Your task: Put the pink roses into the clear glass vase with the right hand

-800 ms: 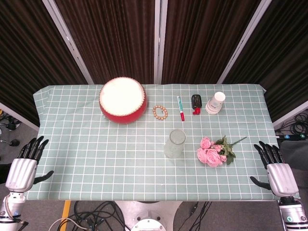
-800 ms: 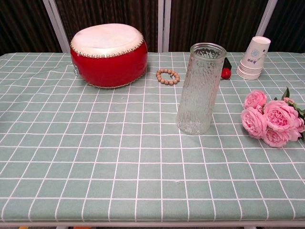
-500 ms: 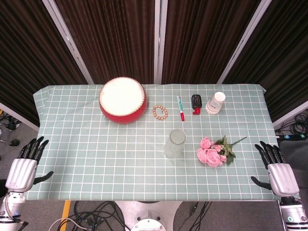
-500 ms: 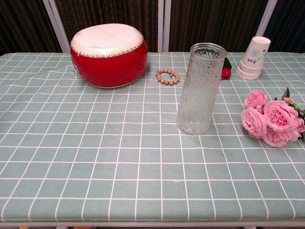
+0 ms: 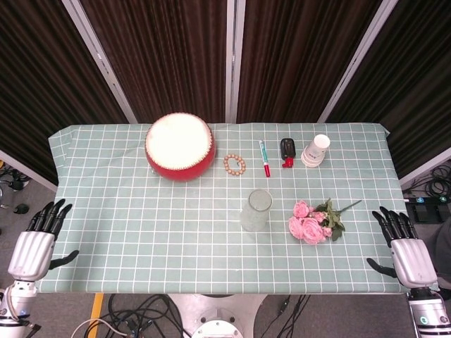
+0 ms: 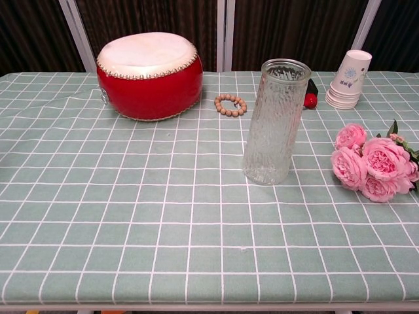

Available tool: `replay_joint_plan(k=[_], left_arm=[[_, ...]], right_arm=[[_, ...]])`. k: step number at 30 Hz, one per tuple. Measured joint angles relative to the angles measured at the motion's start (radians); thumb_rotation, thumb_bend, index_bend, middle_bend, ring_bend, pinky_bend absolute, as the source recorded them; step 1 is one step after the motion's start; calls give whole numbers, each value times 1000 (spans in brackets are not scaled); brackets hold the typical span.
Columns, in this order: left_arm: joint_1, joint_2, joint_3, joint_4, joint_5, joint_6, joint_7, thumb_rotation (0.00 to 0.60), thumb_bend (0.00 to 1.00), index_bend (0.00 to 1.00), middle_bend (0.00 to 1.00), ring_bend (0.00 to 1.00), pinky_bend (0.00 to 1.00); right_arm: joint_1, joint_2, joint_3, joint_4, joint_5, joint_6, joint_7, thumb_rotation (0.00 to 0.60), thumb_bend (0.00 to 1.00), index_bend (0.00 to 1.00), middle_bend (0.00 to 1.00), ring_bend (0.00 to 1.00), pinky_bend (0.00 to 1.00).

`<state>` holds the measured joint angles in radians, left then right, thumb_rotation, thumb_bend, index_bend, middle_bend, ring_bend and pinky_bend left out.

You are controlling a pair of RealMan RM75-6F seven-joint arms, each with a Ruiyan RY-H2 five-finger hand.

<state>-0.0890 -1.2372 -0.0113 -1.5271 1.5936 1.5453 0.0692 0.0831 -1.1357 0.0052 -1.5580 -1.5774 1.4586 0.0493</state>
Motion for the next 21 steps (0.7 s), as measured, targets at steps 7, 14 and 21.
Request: replay_joint_plan(k=[7,14,21], left_arm=[[-3,-13,-3,16,-2,-2,-9,600,23,72,23,0,166],[-6,-10,-2,13,-2,-10,-3,600,23,72,23,0,166],[-16,-18,-1,13,2,-22,4,600,23,72,23,0,166]], right_arm=[[6,25,4,-12,8,-12,-20,600,26,0,17,0,0],[26,66,0,-39,8,-55,-90,600,26,0,22,0,0],[64,89,10,-74,56,-138,-240,600,26,0,19,0,0]])
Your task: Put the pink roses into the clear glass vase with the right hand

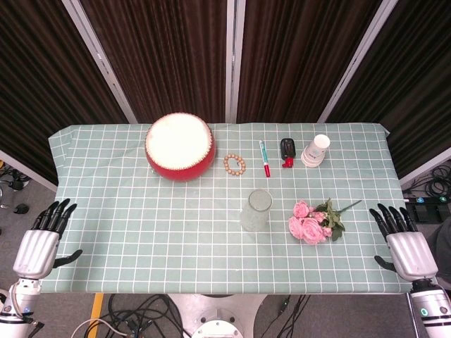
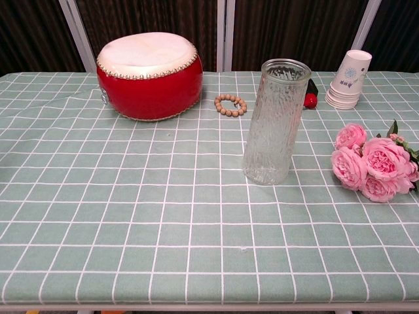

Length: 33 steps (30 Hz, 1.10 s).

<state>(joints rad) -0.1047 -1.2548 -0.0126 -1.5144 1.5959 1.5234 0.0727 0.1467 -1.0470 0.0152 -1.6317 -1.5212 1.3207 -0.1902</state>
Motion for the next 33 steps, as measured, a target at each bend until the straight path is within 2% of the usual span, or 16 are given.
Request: replay_joint_plan(k=[8,14,18,26,33], left_arm=[[4,8,-3,-3,-3,10,2,600,23,72,23,0,166],[8,15,-2,-2,-10,11,-4,600,23,72,23,0,166],[8,15,1,3,-11,5,-19,600,22,72,23,0,166],[10,14,3,20,-12,6,-38,600,22,72,23,0,166],[12,15,4,29,-14,7,-51,600,23,72,23,0,166]], right_arm=[[115,-55,32,17,97,-201,-99,600,26,0,18,0,0],[187,-157,51,66,184,-283,-241,600,15,0,15,0,0],[234,-204,62,97,247,-345,-285,600,1,0,9,0,0],[306,-296,84,172,321,-393,-331,600,0,0,6,0,0],[339,-349,76,225,347,-427,-333,600,0,0,18,0,0]])
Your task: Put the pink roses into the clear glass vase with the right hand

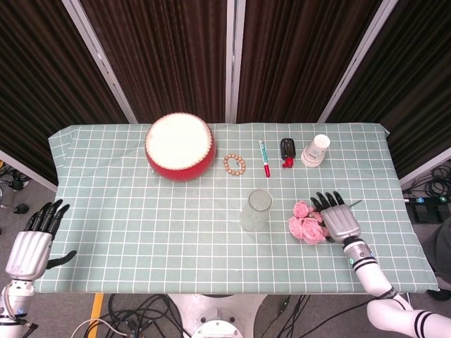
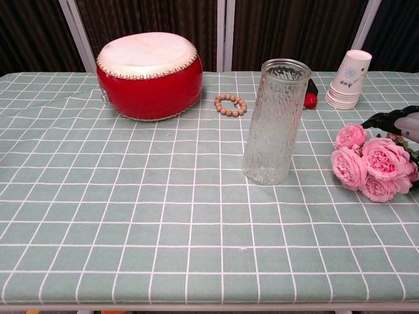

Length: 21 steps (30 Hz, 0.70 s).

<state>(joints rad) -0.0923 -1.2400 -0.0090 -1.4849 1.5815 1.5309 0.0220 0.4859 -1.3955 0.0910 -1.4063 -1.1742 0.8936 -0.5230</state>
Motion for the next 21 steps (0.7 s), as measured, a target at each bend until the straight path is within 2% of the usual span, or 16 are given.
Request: replay_joint_plan(k=[12,14,16,18,21], left_arm=[[3,-4,-4,18,-11,0,-18,600,22,73,22,0,167],[4,-3,-4,19,-12,0,-19,600,23,73,23,0,167],[4,-2,-4,19,-13,-1,-20,600,23,73,23,0,168],[3,-2,-3,20,-13,-3,-21,600,22,73,23,0,168],[3,-2,-3,20,-14,-5,-22,600,23,73,23,0,170]], right_arm=[[22,-55,-13,69,8,-4,39,600,40,0,150,0,0],[22,-65,-15,82,-5,9,52,600,52,0,208,0,0],[21,-73,-17,96,-19,24,68,600,69,0,328,0,0],[18,-82,-20,112,-33,35,86,600,81,0,395,7,0],[18,-90,-23,129,-45,43,103,600,94,18,448,36,0]])
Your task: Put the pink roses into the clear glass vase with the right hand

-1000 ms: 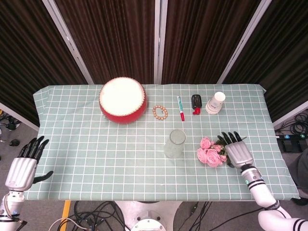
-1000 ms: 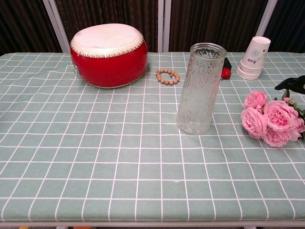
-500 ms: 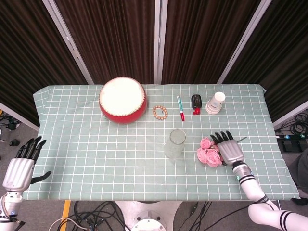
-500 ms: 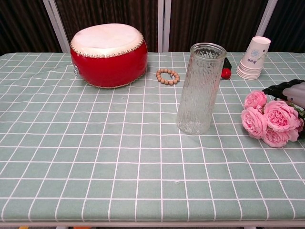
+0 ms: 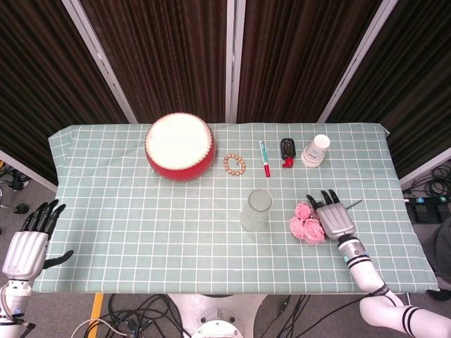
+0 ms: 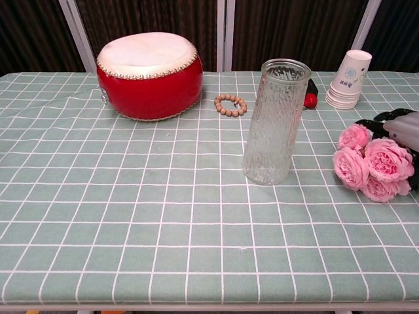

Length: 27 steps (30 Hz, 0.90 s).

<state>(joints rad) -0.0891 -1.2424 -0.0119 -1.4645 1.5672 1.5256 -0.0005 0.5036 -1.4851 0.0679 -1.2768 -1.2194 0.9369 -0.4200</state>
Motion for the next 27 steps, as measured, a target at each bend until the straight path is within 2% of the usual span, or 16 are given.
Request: replay_joint_plan(k=[10,16,21,27], left_arm=[[1,0,0,2,-2,-1,-1,600,22,73,23,0,170],[0,0,0,0,-2,-4,3,600,23,74,23,0,170],[-1,2,-1,-5,-1,-3,8,600,23,74,23,0,170],[-2,8,-2,-17,0,-2,17,600,22,73,23,0,170]], right_arm=[[-8,0,-1,13,-22,31,48,600,128,222,572,126,0],[-22,20,5,5,-53,76,110,600,152,397,633,184,0],[-37,45,14,-10,-79,113,199,600,167,600,662,231,0],[-55,98,40,-69,-106,152,389,600,169,646,680,253,0]])
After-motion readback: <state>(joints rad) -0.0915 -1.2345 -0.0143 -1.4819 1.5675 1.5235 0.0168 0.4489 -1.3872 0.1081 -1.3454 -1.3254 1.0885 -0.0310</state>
